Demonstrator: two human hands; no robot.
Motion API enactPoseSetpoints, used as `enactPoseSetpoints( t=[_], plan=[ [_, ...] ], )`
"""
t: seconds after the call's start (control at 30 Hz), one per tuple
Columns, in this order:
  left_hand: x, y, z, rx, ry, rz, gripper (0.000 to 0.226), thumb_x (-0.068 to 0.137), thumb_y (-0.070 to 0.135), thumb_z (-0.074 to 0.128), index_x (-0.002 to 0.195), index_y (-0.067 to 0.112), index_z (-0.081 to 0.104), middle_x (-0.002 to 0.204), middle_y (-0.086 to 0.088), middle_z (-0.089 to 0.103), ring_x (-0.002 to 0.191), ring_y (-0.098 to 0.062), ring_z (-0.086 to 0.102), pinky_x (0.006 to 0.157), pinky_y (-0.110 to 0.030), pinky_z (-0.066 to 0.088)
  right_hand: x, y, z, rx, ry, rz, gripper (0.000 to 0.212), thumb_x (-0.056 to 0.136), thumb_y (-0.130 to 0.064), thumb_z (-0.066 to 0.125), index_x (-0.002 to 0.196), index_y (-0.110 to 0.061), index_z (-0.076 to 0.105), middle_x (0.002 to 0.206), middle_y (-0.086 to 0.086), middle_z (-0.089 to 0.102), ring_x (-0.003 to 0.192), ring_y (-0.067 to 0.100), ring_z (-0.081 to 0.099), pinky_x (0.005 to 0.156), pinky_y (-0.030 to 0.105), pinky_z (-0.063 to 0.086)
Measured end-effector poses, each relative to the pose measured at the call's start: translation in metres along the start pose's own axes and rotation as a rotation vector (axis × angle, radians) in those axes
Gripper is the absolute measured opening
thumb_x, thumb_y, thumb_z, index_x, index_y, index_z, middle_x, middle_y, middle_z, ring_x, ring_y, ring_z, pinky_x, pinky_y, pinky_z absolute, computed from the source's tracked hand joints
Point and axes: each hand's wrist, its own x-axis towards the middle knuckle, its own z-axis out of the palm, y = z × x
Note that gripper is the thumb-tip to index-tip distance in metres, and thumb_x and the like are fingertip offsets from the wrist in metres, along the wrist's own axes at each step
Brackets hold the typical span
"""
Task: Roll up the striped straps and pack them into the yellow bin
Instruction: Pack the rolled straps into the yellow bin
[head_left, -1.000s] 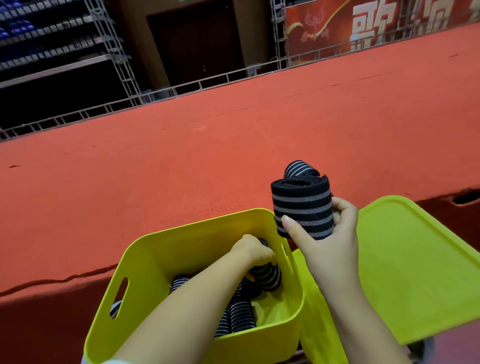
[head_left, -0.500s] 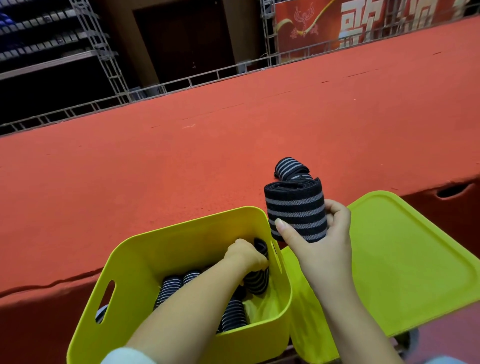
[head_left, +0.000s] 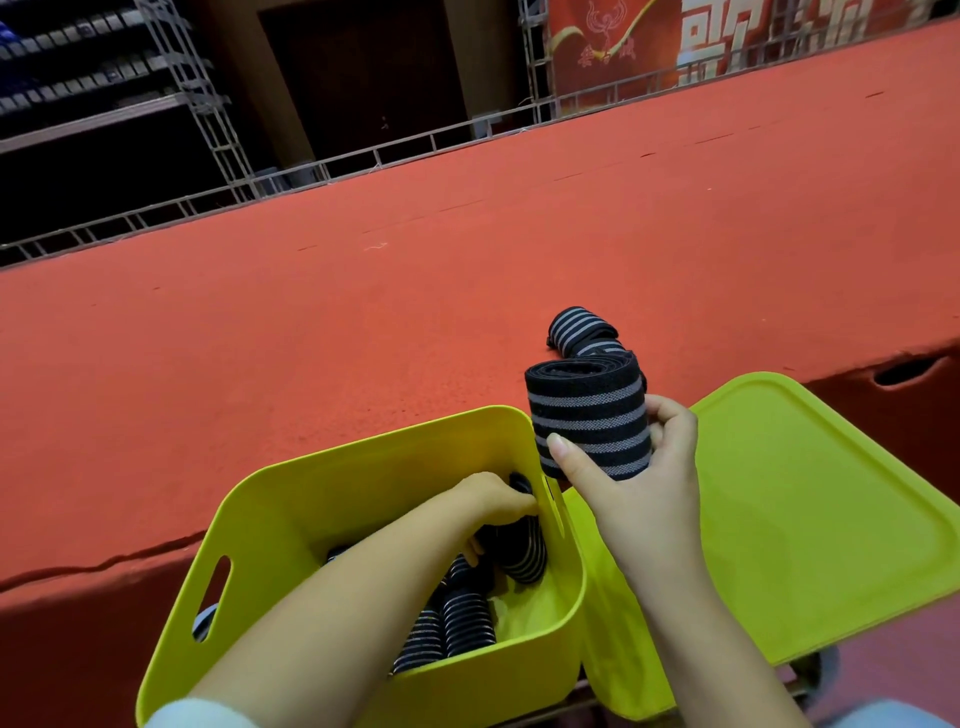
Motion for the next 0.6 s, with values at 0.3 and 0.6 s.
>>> enactPoseSetpoints(
  t=[0.3,0.6],
  plan=[
    [-0.004,-0.005,0.008,-0.205,0.043,0.0,0.054,0.092,0.052,0.049,0.118,0.004,0.048,0.106,-0.014,0.049,0.093,-0.044,0.064,0.07,-0.05,0.06,-0.004,0.002,0.002,0.007,0.0,-0.003,0.059,0.068,-0.016,0.084,0.098,-0.037,0.038,0.098,-0.008,0.061,0.08,-0.005,0.062,0.065,0.009,0.047],
    [0.002,-0.014,0.006,-0.261,0.223,0.043,0.057,0.094,0.034,0.055,0.132,0.009,0.021,0.092,-0.008,0.045,0.068,-0.031,0.056,0.062,-0.048,0.06,-0.003,-0.002,0.009,0.018,-0.027,0.001,0.059,0.067,-0.017,0.085,0.098,-0.037,0.038,0.1,-0.009,0.061,0.082,-0.008,0.061,0.066,0.007,0.046]
  ],
)
